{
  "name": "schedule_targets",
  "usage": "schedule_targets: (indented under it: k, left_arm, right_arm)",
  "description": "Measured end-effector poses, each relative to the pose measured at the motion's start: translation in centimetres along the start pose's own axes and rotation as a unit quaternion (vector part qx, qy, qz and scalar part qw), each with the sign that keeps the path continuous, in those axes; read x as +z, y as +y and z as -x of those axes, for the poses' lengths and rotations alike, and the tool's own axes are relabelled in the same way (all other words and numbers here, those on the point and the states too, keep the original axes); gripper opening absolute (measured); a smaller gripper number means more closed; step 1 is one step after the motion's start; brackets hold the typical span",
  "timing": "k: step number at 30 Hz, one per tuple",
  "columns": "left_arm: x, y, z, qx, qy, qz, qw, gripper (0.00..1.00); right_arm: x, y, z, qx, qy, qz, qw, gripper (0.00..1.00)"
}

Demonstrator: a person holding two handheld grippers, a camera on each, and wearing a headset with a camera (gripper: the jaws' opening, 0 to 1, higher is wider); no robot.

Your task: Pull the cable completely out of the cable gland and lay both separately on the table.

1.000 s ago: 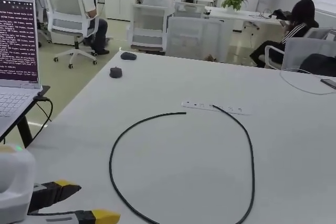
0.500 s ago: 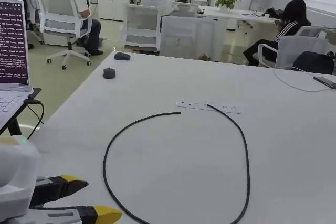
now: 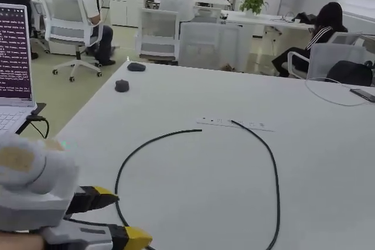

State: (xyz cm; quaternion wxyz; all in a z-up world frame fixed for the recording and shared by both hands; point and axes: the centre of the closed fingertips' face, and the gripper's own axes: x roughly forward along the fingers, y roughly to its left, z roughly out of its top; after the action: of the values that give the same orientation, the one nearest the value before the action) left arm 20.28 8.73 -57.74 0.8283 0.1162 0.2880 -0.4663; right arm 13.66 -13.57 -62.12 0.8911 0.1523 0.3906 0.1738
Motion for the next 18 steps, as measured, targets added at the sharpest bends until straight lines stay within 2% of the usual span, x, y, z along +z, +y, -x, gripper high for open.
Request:
schedule_targets:
  k: [3,6,7,11,12,14,18]
  left_arm:
    - [1.1,-1.0,-1.1,-0.029,0.009,-0.025,0.9992,0.56]
    - [1.6,-1.7,-2.3,-0.046,0.024,-0.059,0.9969,0.55]
    - [1.7,-1.8,-2.6,-0.047,0.026,-0.059,0.9968,0.56]
    - [2.0,-2.5,-4.5,-0.073,0.044,-0.088,0.9924,0.55]
    - [1.8,-2.5,-5.1,-0.081,0.051,-0.106,0.9898,0.54]
    - [1.3,-2.5,-6.1,-0.089,0.068,-0.111,0.9875,0.54]
    - [0.9,-2.9,-7.9,-0.121,0.072,-0.097,0.9853,0.54]
  right_arm:
    - [0.0,0.0,0.0,0.001,0.001,0.003,1.0,0.55]
    - [0.0,0.1,0.0,0.001,-0.001,0.005,1.0,0.54]
    - [0.1,0.1,0.0,0.001,-0.002,0.005,1.0,0.54]
    - [0.1,0.1,0.0,0.001,-0.001,0.008,1.0,0.53]
    - [0.1,0.1,0.0,0.003,0.0,0.01,0.9999,0.53]
    - [0.1,0.2,0.0,0.005,0.0,0.011,0.9999,0.52]
    - [0.0,0.1,0.0,0.004,0.002,0.014,0.9999,0.52]
